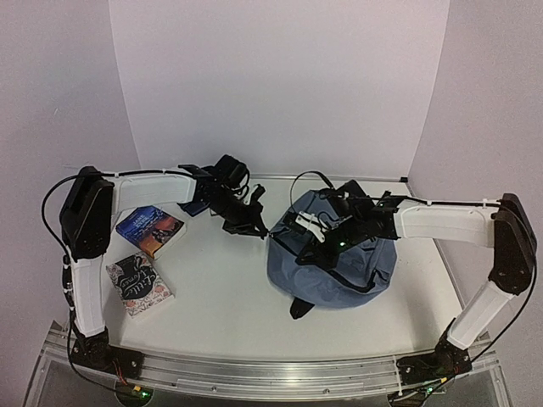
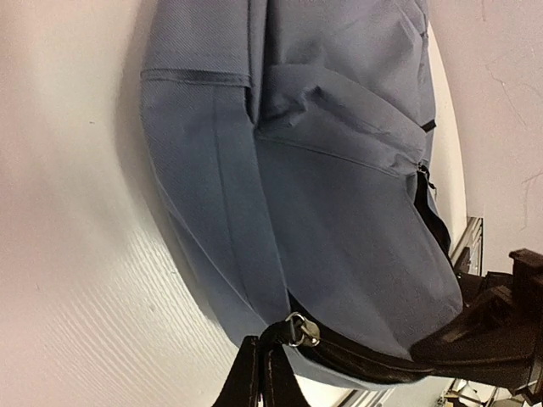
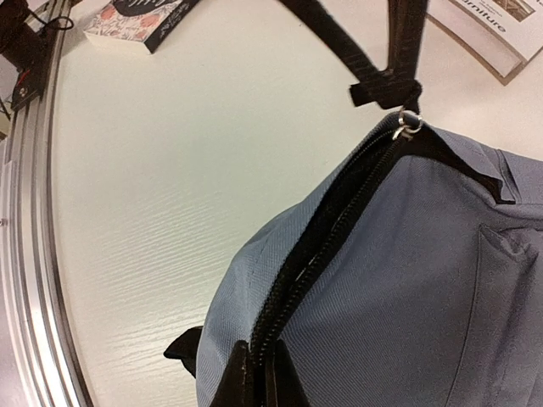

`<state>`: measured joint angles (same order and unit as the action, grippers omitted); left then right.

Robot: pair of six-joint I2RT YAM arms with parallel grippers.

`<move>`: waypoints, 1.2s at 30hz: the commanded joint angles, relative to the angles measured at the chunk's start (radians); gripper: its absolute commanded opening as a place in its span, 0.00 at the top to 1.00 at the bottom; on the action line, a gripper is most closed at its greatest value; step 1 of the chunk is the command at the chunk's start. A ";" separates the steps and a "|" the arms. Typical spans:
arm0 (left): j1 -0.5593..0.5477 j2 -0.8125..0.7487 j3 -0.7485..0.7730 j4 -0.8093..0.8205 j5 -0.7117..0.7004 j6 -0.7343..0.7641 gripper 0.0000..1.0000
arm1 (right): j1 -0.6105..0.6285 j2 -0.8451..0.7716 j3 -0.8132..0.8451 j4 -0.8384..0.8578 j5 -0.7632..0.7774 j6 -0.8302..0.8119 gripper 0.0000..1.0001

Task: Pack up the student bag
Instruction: Unzip the student bag at the center of the board.

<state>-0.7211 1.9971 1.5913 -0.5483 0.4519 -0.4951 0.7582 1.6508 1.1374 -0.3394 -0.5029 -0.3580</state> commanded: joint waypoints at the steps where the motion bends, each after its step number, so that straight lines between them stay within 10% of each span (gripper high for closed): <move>1: 0.051 0.062 0.096 0.005 -0.032 0.018 1.00 | 0.009 -0.086 -0.055 -0.093 -0.060 -0.088 1.00; 20: 0.161 0.441 0.532 -0.145 -0.021 0.087 1.00 | 0.017 -0.124 -0.091 -0.164 -0.144 -0.105 1.00; 28: 0.232 0.257 0.165 0.033 0.016 0.074 1.00 | 0.016 -0.210 -0.140 -0.210 -0.108 -0.114 1.00; 36: 0.251 0.327 0.232 0.033 -0.021 0.070 1.00 | 0.017 -0.230 -0.152 -0.309 -0.157 -0.174 1.00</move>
<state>-0.6132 2.2845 1.7728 -0.5986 0.7398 -0.4152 0.7483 1.5195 1.0119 -0.3767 -0.4877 -0.4762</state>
